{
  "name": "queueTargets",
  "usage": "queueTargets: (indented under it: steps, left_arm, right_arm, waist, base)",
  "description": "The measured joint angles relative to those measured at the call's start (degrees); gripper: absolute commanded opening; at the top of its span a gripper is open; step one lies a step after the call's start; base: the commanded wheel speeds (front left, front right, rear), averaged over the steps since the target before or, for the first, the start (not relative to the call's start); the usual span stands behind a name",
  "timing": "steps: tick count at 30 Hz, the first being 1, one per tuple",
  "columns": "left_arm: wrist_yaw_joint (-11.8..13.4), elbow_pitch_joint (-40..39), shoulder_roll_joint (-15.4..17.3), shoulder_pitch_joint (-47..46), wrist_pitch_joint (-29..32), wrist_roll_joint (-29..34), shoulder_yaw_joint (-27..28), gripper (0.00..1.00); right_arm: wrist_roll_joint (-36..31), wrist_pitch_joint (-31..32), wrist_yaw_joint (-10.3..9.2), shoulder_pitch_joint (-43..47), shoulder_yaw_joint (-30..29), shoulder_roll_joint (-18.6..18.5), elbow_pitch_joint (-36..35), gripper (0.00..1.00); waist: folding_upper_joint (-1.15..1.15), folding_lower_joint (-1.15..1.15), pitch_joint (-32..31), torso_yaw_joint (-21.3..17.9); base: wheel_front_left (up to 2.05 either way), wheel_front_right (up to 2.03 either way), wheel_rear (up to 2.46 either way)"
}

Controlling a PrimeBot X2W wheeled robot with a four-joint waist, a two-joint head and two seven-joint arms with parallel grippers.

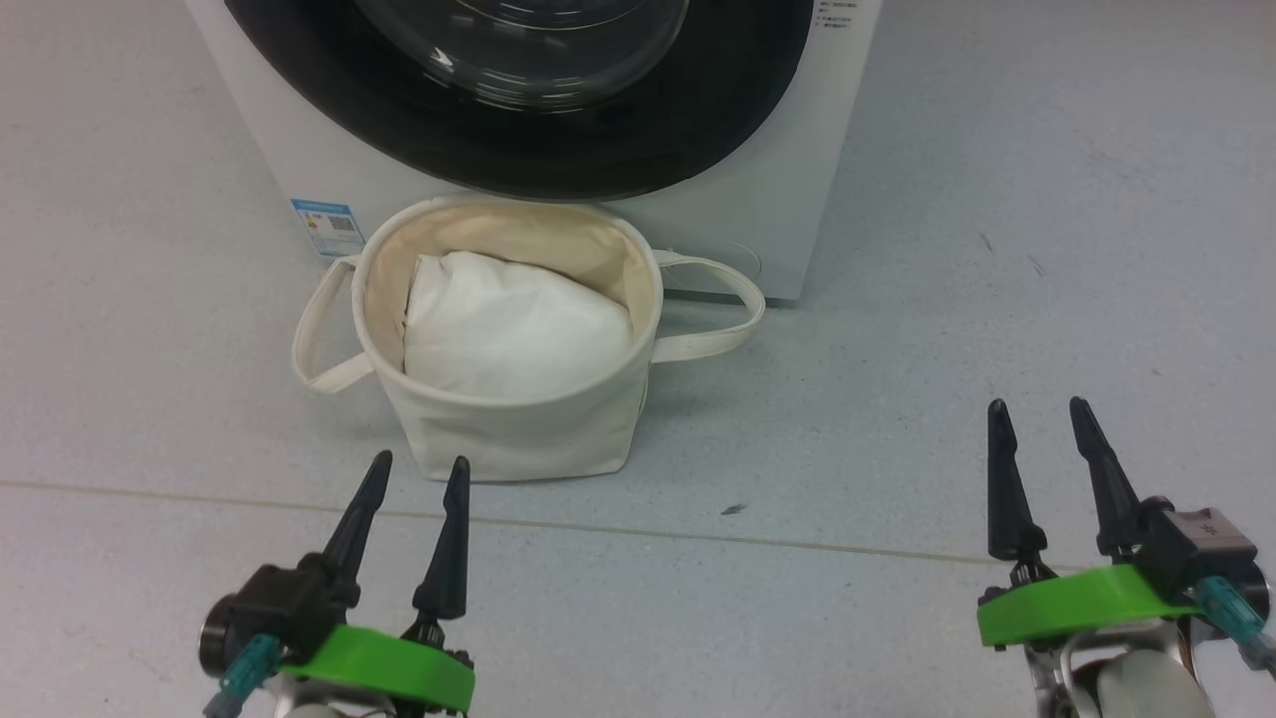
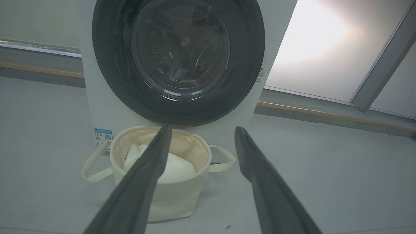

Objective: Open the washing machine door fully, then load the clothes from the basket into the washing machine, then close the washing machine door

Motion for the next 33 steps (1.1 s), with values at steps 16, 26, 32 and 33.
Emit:
queueTargets:
  steps: [16, 26, 32, 33]
  left_arm:
    - [-1.1, 1.5, 0.0, 0.0, 0.0, -0.6, 0.0, 1.00]
    - [-1.1, 7.6, -0.2, 3.9, 0.5, -1.5, -0.2, 0.00]
    - [-1.1, 7.6, -0.2, 4.1, 1.4, -5.2, 0.0, 0.00]
    - [-1.1, 7.6, -0.2, 4.1, 1.5, -5.9, 0.0, 0.00]
  right_arm:
    - [0.1, 0.0, 0.00, 0.3, -0.6, 0.0, 0.4, 1.00]
    - [0.8, 0.1, 0.00, 3.3, -0.3, 0.2, 6.6, 0.00]
    - [5.0, 0.9, 0.00, 3.6, -0.3, 0.2, 6.6, 0.00]
    - [5.7, 1.1, 0.00, 3.6, -0.3, 0.2, 6.6, 0.00]
  waist:
    - [0.00, 0.00, -1.4, 0.4]
    - [0.00, 0.01, -1.8, 0.5]
    - [0.00, 0.13, -2.2, 0.4]
    - [0.00, 0.09, -2.2, 0.4]
  base:
    - [0.00, 0.00, 0.00]
    - [0.00, 0.00, 0.00]
    - [0.00, 0.00, 0.00]
    - [0.00, 0.00, 0.00]
